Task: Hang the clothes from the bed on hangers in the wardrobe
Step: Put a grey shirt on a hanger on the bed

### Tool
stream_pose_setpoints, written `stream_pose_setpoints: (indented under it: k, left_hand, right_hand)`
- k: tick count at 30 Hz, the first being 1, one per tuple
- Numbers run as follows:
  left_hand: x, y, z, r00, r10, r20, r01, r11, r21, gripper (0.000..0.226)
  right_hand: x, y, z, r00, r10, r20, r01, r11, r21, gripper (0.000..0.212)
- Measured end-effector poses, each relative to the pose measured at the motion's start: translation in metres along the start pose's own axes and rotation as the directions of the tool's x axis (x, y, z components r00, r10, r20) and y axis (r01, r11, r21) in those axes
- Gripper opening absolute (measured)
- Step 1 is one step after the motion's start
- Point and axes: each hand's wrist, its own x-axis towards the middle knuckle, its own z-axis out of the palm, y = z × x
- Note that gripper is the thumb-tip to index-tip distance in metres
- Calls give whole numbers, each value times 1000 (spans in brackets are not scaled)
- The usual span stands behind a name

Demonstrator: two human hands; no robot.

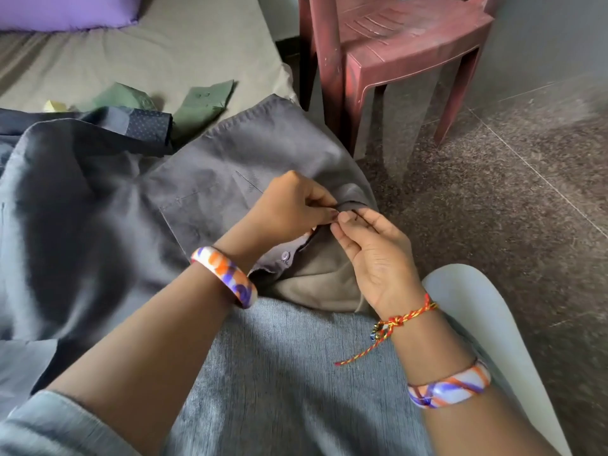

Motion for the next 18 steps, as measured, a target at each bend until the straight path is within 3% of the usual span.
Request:
stream_pose_setpoints:
  k: [3, 7, 10, 14, 18]
  left_hand:
    - [0, -1, 0, 998, -66, 20, 68, 975, -212, 9]
    - [-2, -2, 5, 991, -131, -3, 123, 937, -326, 9]
    - [0, -2, 9, 990, -123, -63, 104, 963, -249, 2]
    - [-2, 3, 8, 981, 7, -195, -3, 1000, 23, 4]
    - [-10, 8, 7, 979, 115, -167, -95, 988, 126, 8]
  right_hand:
    - [-1, -6, -1, 1000, 21, 7, -20, 994, -105, 14]
    - [-2, -11, 0, 997, 78, 21, -72, 979, -189, 16]
    - [-2, -11, 0, 992, 127, 3, -125, 981, -149, 18]
    - [-1, -10, -1, 990, 136, -48, -140, 987, -84, 27]
    - [0, -9, 0, 993, 93, -67, -98, 992, -75, 35]
